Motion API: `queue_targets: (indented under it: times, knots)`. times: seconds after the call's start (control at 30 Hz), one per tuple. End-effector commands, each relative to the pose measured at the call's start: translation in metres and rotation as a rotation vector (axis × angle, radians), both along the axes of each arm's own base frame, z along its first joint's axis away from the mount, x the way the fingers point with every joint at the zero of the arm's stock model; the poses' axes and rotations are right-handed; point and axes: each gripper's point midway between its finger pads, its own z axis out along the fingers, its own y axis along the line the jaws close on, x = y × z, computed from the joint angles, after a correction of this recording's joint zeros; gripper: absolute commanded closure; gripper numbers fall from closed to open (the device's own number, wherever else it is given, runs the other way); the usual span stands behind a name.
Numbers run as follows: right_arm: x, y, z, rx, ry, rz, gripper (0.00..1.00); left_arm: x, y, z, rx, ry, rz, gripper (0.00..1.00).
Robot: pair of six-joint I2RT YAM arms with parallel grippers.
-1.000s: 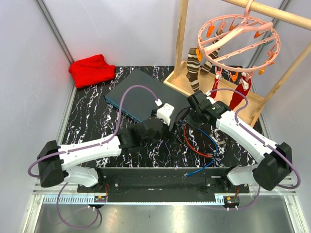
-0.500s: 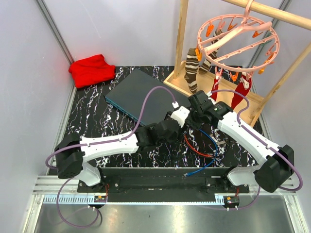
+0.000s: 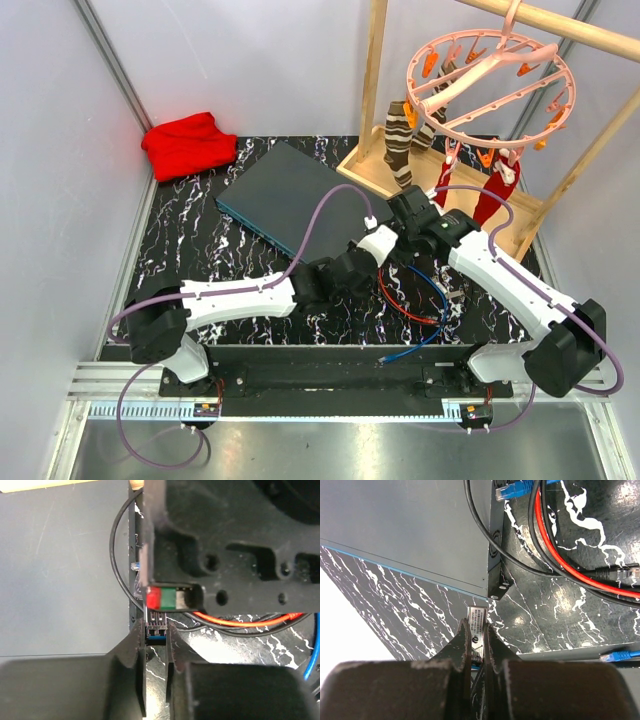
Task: Insert the plug into the switch port
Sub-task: Pick up the plug from the center of the board.
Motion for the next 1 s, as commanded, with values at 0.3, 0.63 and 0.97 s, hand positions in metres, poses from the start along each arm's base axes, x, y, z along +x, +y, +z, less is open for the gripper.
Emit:
queue_targets:
  times: [0.3,0.63,0.97]
  knots:
    - [0.013,-0.004,0.04,0.086,-0.224,0.022,0.34,-0.007,0.017,0.044,-0.283,-0.053,0.006,1.0]
    - [0.014,0.035,0.055,0.396,-0.479,0.201,0.33,-0.009,0.054,0.045,-0.535,0.086,0.036,1.0]
    - [0.015,0.062,0.062,0.524,-0.547,0.32,0.38,-0.017,0.055,0.046,-0.578,0.117,0.008,1.0]
